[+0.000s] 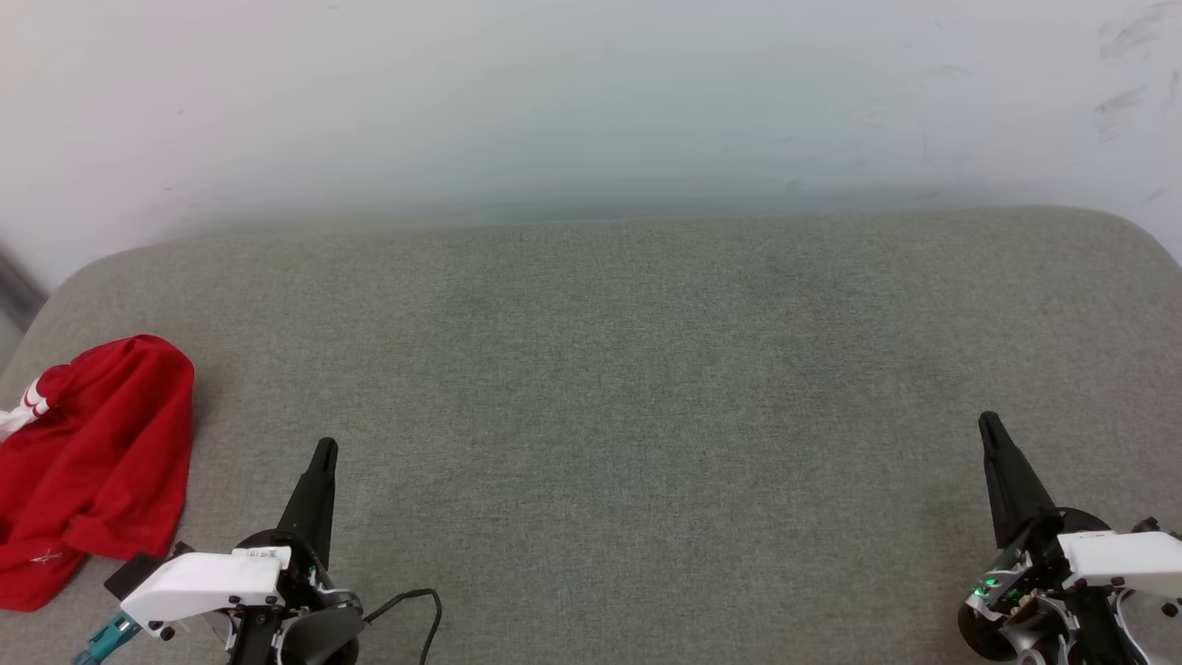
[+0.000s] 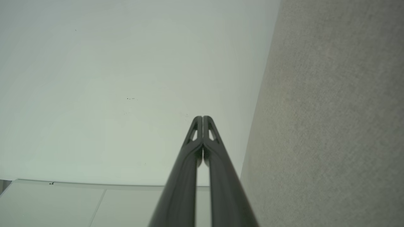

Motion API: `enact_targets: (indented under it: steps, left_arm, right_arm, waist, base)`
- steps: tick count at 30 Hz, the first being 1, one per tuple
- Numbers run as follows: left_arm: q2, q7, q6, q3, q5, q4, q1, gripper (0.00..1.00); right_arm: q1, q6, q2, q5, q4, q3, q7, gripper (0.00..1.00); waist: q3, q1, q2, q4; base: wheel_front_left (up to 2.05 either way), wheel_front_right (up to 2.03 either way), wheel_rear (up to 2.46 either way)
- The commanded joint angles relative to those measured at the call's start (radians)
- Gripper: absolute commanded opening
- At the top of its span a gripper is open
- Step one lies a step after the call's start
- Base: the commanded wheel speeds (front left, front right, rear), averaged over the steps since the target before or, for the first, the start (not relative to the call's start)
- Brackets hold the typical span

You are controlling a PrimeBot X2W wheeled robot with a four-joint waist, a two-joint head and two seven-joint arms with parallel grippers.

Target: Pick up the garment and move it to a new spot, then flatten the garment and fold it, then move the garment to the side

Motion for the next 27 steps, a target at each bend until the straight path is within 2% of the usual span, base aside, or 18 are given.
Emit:
enact_targets:
  steps: [1, 27]
  left_arm:
    - [-0.001, 0.0, -0.002, 0.001, 0.004, 0.0, -0.01, 0.0]
    - [-0.001, 0.0, -0.002, 0.001, 0.004, 0.0, -0.01, 0.0]
  right_arm:
    - [-0.012, 0.0, 0.004, 0.0, 0.0, 0.001, -0.001, 0.0]
    - [-0.012, 0.0, 0.004, 0.0, 0.0, 0.001, -0.001, 0.0]
  waist:
    - [0.0, 0.0, 0.0, 0.0]
    - [0.0, 0.0, 0.0, 0.0]
  base:
    - [0.0, 0.0, 0.0]
    - [0.0, 0.0, 0.0]
